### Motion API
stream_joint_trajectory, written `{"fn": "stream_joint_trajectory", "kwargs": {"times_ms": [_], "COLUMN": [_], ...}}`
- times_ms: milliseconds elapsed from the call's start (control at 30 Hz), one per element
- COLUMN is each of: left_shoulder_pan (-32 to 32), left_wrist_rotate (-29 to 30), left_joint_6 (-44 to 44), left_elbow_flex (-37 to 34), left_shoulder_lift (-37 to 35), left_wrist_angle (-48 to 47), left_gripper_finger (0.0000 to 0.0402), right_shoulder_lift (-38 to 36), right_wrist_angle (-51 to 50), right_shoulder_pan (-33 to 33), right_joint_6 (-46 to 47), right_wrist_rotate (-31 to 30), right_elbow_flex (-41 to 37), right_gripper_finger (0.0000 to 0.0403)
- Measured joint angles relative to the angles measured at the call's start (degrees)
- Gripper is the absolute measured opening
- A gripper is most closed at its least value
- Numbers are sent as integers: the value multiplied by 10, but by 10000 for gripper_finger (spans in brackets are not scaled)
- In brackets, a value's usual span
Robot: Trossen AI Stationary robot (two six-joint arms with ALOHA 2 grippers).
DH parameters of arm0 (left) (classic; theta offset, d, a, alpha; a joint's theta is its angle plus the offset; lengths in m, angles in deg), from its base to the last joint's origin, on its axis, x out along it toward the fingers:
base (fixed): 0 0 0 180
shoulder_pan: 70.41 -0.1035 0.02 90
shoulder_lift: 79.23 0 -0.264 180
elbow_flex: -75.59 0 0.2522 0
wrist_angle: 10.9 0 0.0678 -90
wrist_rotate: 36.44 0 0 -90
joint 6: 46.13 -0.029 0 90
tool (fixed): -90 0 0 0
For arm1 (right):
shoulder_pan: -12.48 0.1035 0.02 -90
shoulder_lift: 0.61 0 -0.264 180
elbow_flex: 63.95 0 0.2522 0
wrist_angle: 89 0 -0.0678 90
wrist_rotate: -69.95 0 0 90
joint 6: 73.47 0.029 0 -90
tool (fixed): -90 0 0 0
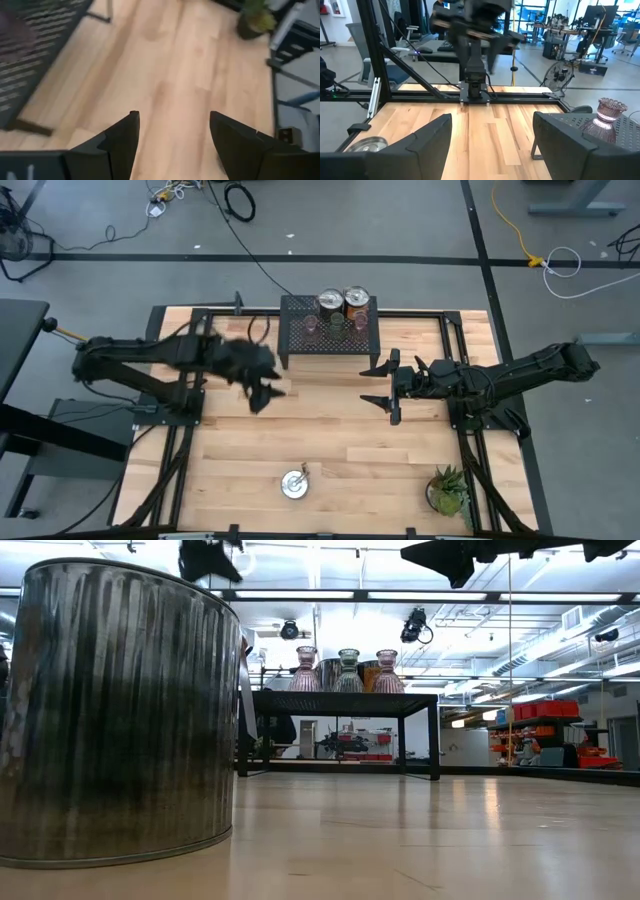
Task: Pick & Place candle stick holders
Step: Put the silver scented candle on the shelf aligned with the other scented candles
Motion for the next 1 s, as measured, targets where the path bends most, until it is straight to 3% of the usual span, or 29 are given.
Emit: {"fn": "stream_joint_trajectory", "kwargs": {"times_ms": [167, 367, 800, 1000], "left_shoulder_pan": [140, 268, 385, 430], "left_wrist_rotate": [88, 164, 189, 277], "left_joint_6": [48, 102, 174, 130], "left_elbow_flex": [0, 0, 0, 0], "left_shoulder_lift": [3, 59, 221, 227], "left_wrist_angle": [32, 99, 216, 264], "left_gripper_finger": [246, 252, 274, 269], "right_shoulder_lift": [0, 0, 0, 0], "right_wrist_angle": [-11, -12, -12, -13], "right_shoulder_pan": [0, 0, 0, 0], "right_joint_6": [4, 4, 4, 4], "right_wrist_rotate": [0, 0, 0, 0], "right_elbow_flex": [0, 0, 0, 0], "right_gripper_finger": [279, 279, 279, 279]}}
